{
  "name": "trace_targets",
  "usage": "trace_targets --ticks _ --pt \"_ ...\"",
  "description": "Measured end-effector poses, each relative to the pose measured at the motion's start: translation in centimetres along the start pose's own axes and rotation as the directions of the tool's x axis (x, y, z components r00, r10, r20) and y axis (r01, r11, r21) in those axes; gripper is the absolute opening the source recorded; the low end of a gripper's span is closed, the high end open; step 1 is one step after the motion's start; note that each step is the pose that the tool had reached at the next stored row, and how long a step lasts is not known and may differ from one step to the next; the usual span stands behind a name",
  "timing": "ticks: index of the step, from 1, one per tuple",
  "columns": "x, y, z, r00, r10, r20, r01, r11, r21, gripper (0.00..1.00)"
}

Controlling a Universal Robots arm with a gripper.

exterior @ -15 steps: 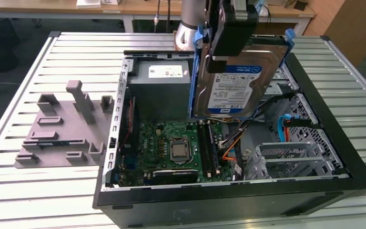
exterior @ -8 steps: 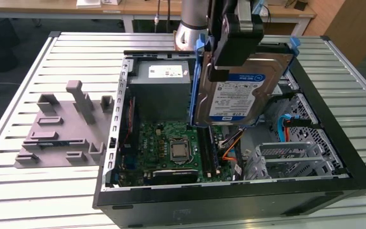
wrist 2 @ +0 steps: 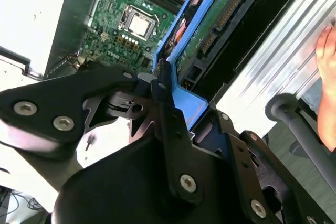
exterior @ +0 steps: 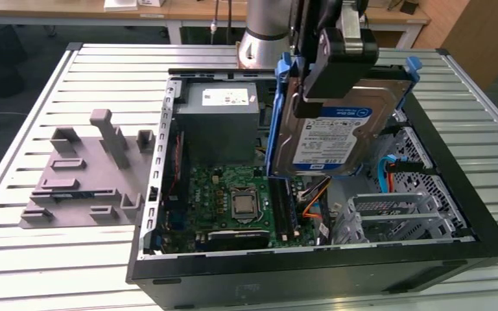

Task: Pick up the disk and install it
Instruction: 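Insert the disk into the insertion slot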

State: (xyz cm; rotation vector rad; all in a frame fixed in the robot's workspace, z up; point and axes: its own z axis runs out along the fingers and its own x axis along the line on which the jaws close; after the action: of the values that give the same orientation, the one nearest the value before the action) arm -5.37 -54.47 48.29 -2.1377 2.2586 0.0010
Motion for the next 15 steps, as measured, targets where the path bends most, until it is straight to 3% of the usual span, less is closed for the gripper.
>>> trace_targets --ticks 15 --pt "0.1 -0.16 0.03 1.0 0.0 0.0002 0.0 1.0 0.0001 0.36"
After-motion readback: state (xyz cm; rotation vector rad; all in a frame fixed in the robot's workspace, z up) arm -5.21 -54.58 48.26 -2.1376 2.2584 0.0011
